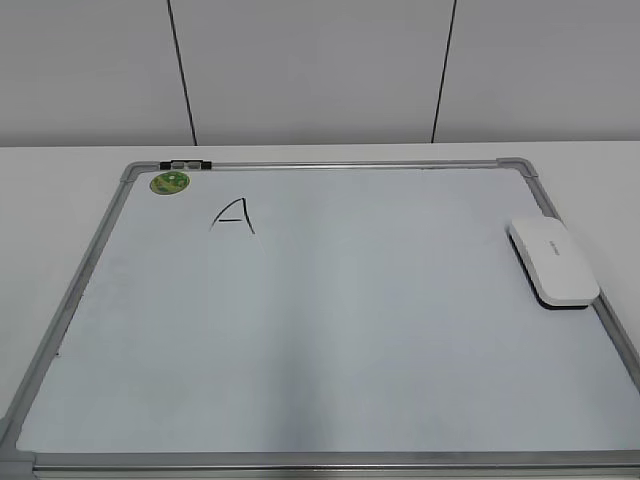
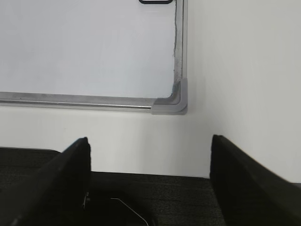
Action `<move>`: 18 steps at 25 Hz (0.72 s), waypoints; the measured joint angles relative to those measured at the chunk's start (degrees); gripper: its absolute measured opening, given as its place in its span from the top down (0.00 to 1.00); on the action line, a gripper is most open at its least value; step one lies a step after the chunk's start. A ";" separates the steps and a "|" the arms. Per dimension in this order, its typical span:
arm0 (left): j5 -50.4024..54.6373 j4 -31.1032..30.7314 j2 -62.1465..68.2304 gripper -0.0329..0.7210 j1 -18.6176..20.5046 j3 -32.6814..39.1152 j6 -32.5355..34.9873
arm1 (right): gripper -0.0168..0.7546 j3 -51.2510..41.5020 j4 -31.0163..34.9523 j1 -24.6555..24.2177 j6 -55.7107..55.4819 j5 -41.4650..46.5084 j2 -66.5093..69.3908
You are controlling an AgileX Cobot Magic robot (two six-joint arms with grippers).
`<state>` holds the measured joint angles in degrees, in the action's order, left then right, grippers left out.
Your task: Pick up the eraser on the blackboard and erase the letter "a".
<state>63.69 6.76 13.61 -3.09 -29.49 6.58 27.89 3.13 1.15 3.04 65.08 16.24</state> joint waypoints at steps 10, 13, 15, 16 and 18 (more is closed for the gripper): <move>-0.60 0.00 0.00 0.37 0.00 0.13 0.00 | 0.22 0.00 0.00 0.00 -0.18 0.00 0.00; -0.65 0.00 0.00 0.37 0.00 0.13 0.00 | 0.23 0.00 0.10 0.00 -0.24 0.00 0.00; -0.74 0.00 0.00 0.37 0.00 0.13 0.00 | 0.23 0.00 0.10 0.00 -0.24 0.00 0.00; -0.74 0.00 0.00 0.37 0.00 0.13 0.00 | 0.23 0.00 0.10 0.00 -0.24 0.00 0.00; -0.74 0.00 0.00 0.37 0.00 0.13 0.00 | 0.23 0.00 0.10 0.00 -0.24 0.00 0.00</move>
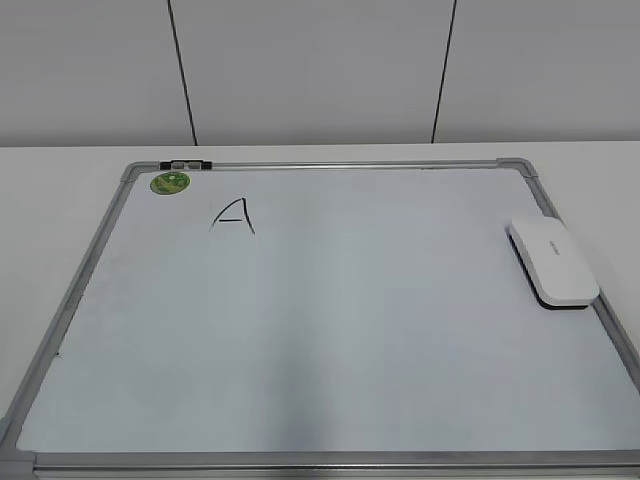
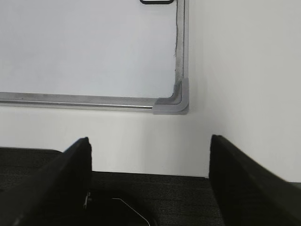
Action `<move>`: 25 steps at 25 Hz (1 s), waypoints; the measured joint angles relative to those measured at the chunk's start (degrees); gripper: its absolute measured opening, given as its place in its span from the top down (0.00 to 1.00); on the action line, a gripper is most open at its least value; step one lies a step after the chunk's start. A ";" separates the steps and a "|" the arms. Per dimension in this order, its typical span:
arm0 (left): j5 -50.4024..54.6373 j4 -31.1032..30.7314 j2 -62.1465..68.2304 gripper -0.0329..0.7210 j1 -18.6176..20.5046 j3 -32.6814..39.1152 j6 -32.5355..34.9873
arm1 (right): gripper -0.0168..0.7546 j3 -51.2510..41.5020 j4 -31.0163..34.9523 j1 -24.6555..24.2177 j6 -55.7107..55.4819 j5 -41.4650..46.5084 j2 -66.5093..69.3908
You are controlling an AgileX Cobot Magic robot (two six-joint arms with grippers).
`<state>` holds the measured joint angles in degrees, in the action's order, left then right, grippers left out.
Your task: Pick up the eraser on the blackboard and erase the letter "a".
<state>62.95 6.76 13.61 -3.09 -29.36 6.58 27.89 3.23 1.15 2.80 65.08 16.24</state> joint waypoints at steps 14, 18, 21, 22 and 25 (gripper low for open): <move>0.00 0.00 -6.21 0.37 0.22 0.00 0.00 | 0.23 0.00 0.00 0.00 0.00 -0.03 -0.38; 0.00 0.00 -11.97 0.37 0.72 0.00 0.00 | 0.23 0.00 0.00 0.00 -0.09 -0.03 -5.84; 0.00 0.00 -12.92 0.37 0.82 0.00 0.00 | 0.23 0.00 0.00 0.00 -0.09 -0.03 -12.57; 0.00 0.00 -13.03 0.37 0.82 0.00 0.00 | 0.23 0.00 0.00 0.00 -0.09 -0.03 -14.82; 0.00 0.00 -13.03 0.37 0.82 0.00 0.00 | 0.23 0.00 0.00 0.00 -0.09 0.19 -17.09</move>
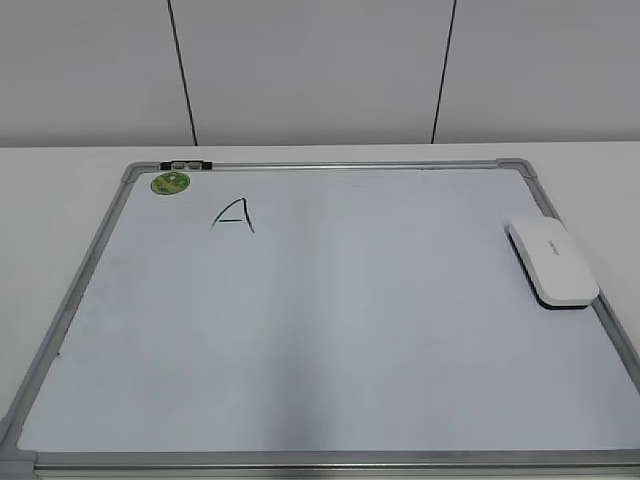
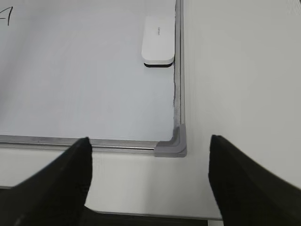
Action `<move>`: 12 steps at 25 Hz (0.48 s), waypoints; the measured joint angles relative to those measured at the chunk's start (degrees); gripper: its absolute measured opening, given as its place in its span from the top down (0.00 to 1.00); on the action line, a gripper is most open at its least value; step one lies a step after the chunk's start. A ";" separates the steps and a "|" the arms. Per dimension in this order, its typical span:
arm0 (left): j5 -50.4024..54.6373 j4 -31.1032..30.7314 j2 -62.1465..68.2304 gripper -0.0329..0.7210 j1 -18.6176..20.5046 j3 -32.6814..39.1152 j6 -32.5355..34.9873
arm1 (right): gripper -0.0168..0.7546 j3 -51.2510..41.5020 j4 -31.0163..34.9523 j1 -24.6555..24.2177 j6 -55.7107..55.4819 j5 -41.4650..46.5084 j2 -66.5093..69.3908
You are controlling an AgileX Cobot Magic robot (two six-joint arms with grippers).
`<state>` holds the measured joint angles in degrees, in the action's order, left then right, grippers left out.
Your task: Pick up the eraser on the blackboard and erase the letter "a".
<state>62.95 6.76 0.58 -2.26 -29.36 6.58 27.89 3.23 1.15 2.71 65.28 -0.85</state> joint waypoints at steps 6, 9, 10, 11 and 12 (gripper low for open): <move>0.00 0.00 0.00 0.37 0.00 0.00 0.00 | 0.23 0.00 0.00 0.00 0.00 0.00 -0.09; 0.00 0.00 0.00 0.37 0.00 0.00 0.00 | 0.23 0.00 0.00 0.00 0.00 0.00 -0.09; 0.00 0.00 0.00 0.37 0.00 0.00 0.00 | 0.23 0.00 0.00 0.00 0.00 0.00 -0.09; 0.00 0.00 0.00 0.37 0.00 0.00 0.00 | 0.23 0.00 0.00 0.00 0.00 0.00 -0.09; 0.00 0.00 0.00 0.37 0.00 0.00 0.00 | 0.23 0.00 0.00 0.00 0.00 0.00 -0.09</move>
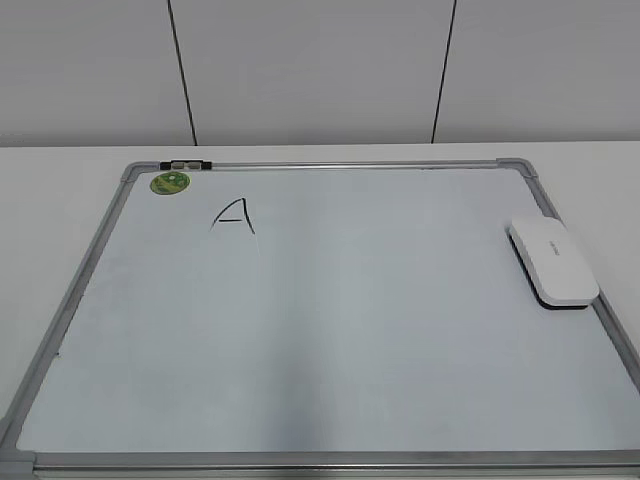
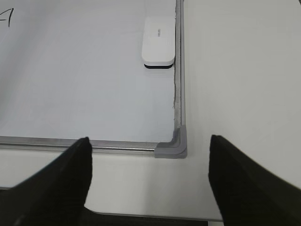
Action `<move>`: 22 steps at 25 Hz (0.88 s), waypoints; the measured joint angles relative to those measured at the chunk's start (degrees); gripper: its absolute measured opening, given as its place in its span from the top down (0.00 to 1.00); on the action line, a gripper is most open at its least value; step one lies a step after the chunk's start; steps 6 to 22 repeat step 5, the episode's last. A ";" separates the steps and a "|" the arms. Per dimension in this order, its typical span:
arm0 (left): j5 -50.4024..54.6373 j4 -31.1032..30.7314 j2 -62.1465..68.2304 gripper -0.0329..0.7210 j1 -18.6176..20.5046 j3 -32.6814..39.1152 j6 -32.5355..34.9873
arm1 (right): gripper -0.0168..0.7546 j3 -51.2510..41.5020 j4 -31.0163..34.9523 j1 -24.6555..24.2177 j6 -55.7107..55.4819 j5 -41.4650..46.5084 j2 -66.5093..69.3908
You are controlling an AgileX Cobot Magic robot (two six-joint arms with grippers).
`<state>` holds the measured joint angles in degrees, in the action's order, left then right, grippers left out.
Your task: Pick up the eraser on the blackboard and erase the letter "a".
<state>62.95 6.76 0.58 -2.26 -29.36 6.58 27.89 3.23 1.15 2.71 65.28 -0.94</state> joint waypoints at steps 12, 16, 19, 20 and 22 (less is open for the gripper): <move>0.00 0.00 0.00 0.37 0.00 0.00 0.00 | 0.23 0.00 0.00 0.00 0.00 0.00 0.00; 0.00 0.00 0.00 0.37 0.00 0.00 0.00 | 0.23 0.00 0.00 0.00 0.00 0.00 0.00; 0.00 0.00 0.00 0.37 0.00 0.00 0.00 | 0.23 0.00 0.00 0.00 0.00 0.00 0.00; 0.00 0.00 0.00 0.37 0.00 0.00 0.00 | 0.23 0.00 0.00 0.00 0.00 0.00 0.00; 0.00 0.00 0.00 0.37 0.00 0.00 0.00 | 0.23 0.00 0.00 0.00 0.00 0.00 0.00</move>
